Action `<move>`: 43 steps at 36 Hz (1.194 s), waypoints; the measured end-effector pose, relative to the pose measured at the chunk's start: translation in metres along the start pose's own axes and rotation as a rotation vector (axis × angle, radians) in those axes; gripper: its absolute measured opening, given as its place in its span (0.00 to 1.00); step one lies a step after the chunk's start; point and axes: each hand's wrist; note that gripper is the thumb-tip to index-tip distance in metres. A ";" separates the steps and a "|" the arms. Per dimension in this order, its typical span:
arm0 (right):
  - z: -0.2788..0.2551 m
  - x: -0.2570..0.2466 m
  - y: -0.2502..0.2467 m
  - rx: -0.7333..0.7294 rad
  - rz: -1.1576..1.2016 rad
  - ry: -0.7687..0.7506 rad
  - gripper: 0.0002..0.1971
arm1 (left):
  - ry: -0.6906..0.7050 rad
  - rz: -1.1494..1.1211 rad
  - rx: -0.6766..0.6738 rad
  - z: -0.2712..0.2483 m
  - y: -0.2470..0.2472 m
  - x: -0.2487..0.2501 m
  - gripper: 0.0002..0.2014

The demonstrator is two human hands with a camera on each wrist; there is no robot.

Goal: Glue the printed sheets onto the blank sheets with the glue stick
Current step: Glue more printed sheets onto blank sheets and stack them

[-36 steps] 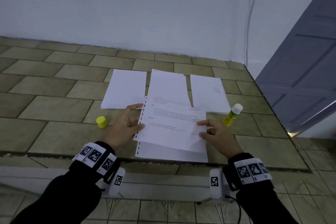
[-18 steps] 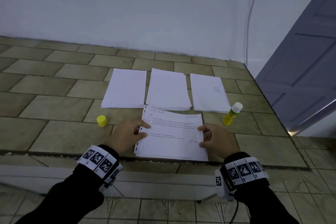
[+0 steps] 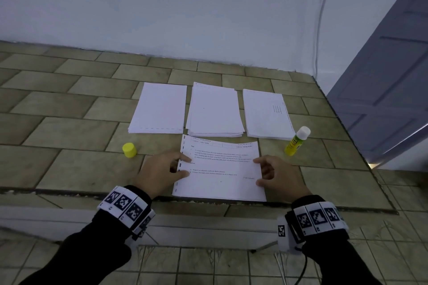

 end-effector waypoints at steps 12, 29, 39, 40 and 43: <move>-0.003 0.003 0.000 -0.021 0.028 0.015 0.25 | 0.015 0.044 -0.015 0.001 0.002 0.001 0.19; -0.016 -0.016 0.001 0.039 -0.363 0.014 0.23 | 0.062 0.073 -0.030 0.004 0.003 -0.005 0.14; -0.028 -0.033 0.013 0.198 -0.669 0.041 0.23 | 0.161 0.426 -0.166 0.010 0.022 -0.001 0.42; -0.027 -0.033 0.014 0.211 -0.690 0.048 0.22 | 0.141 0.477 -0.199 0.011 0.026 0.000 0.43; -0.026 -0.041 0.024 0.272 -0.765 0.066 0.16 | 0.106 0.577 -0.222 0.012 0.038 -0.004 0.44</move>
Point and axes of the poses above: each hand's wrist, its own z-axis towards the middle knuckle, its own y-axis out of the palm, x = y × z, and after that the axes turned 15 degrees about y, right-handed
